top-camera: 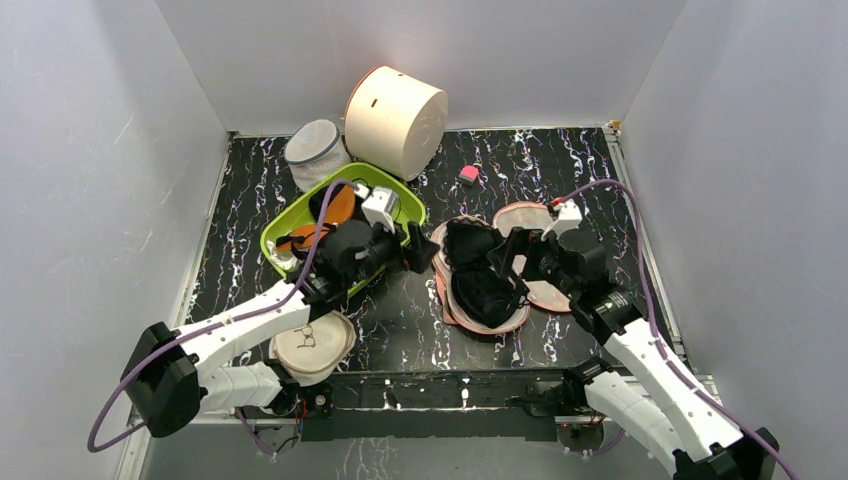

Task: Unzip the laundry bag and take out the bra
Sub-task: Pick up the bra from the laundry bag.

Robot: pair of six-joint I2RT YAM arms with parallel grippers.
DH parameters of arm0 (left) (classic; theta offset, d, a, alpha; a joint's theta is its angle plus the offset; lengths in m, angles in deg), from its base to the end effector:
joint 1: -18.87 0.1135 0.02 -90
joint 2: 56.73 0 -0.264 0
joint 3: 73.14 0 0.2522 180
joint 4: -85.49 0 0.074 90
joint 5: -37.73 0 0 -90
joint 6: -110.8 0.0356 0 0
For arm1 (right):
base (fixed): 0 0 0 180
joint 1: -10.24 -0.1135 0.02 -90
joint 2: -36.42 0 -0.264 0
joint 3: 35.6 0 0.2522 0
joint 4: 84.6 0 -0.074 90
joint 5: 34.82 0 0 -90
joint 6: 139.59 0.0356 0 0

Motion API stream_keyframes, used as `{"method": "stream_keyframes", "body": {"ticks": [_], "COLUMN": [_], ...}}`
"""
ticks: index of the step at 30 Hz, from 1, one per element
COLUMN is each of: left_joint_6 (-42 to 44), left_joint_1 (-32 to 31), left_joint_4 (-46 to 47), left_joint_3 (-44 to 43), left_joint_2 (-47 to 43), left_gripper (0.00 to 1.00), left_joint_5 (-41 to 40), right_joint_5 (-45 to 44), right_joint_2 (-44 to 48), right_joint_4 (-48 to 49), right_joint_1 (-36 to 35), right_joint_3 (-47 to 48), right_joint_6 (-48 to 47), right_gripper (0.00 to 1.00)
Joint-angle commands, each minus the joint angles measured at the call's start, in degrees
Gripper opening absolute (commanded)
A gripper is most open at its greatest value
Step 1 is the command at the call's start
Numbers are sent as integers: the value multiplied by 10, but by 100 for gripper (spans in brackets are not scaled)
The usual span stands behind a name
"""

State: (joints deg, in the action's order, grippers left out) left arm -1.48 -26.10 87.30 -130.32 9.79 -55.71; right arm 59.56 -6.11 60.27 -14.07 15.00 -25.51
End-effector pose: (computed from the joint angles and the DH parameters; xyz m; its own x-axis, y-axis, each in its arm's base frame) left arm 0.1941 -0.1909 0.3004 -0.3373 -0.1980 -0.9203 0.5787 0.7275 -0.3686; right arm 0.1562 0.0736 0.2775 -0.5713 0.1883 -0.7989 -0.2622 0.8804 0.3951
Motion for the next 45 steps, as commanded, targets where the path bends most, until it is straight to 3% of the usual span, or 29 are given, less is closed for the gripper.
{"method": "stream_keyframes", "body": {"ticks": [1,5,9,18,29,32,36,42,45], "left_joint_6": [-211,-285,-339,-367,-348,-324,-321,-287,-275], "left_joint_1": [-58,-104,-123,-136,-137,-138,-138,-138,-138], "left_joint_4": [18,-8,25,-14,-26,-15,0,-1,-16], "left_joint_3": [42,10,4,-27,-65,-79,-86,-98,-102], "left_joint_2": [22,106,161,195,266,301,329,316,297], "left_gripper": [90,81,76,63,56,39,31,8,7], "left_joint_5": [19,-24,-58,-138,-146,-142,-122,-103,-106], "right_joint_5": [-134,-157,-142,-144,-147,-140,-140,-139,-140], "right_joint_2": [30,30,13,75,94,93,90,83,84], "right_joint_4": [42,57,66,99,116,119,120,122,122], "right_joint_1": [-1,0,0,0,0,0,0,0,0], "right_joint_3": [-15,-34,-49,-88,-102,-103,-104,-103,-104], "right_joint_6": [-13,-12,-16,-20,-24,-25,-26,-26,-26], "right_gripper": [98,98,98,98,98,98,98,98,98]}}
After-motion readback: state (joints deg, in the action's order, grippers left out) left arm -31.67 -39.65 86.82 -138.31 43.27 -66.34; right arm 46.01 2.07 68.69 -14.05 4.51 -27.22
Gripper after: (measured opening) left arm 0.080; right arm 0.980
